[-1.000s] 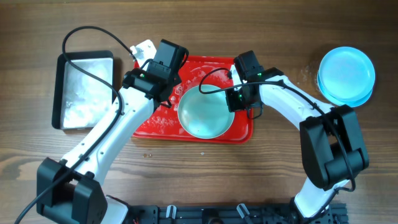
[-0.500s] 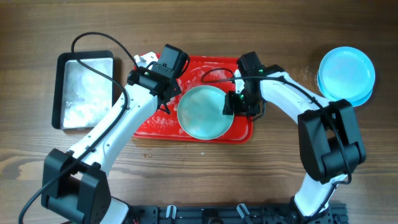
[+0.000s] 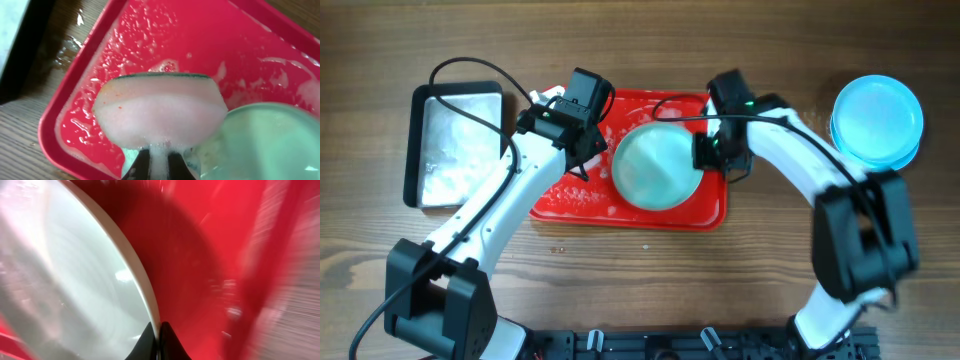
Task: Clean dirty plates on tray and stack at the side
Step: 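Lift the plate upright with the right gripper above the tray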
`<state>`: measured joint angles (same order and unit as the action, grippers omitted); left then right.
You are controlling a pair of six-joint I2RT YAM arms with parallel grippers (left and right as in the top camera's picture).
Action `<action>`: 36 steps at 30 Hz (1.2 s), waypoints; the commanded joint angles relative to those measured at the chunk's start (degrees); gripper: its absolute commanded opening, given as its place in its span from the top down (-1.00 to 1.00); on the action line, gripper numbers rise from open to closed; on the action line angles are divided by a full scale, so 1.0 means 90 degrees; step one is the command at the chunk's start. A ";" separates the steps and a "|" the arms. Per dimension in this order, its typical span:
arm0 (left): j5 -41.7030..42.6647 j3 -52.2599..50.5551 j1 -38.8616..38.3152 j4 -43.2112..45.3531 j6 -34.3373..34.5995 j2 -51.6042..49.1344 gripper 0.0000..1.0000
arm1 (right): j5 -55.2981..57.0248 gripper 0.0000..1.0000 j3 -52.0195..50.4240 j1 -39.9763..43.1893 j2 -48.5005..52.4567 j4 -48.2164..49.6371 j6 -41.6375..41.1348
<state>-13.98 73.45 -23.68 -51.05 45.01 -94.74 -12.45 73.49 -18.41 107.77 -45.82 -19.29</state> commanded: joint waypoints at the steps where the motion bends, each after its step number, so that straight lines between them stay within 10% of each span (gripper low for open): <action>1: 0.0389 -0.0066 0.0131 0.0000 -0.0151 -0.0083 0.92 | 0.1933 0.92 0.0287 0.0024 -0.1314 0.0070 -0.0019; 20: 0.2501 -0.0066 0.0984 0.0457 -0.1149 -0.0114 0.92 | 0.9879 0.91 0.0284 -0.2834 -0.1814 0.0848 0.1311; 36: 0.2497 -0.0066 0.0984 0.0457 -0.1146 -0.0114 0.85 | 0.9678 0.91 -0.0007 -0.2834 -0.1787 0.1015 0.1001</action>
<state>7.44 73.43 -14.98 -47.11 35.81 -95.07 72.27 73.63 -43.99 90.98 -37.10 -9.15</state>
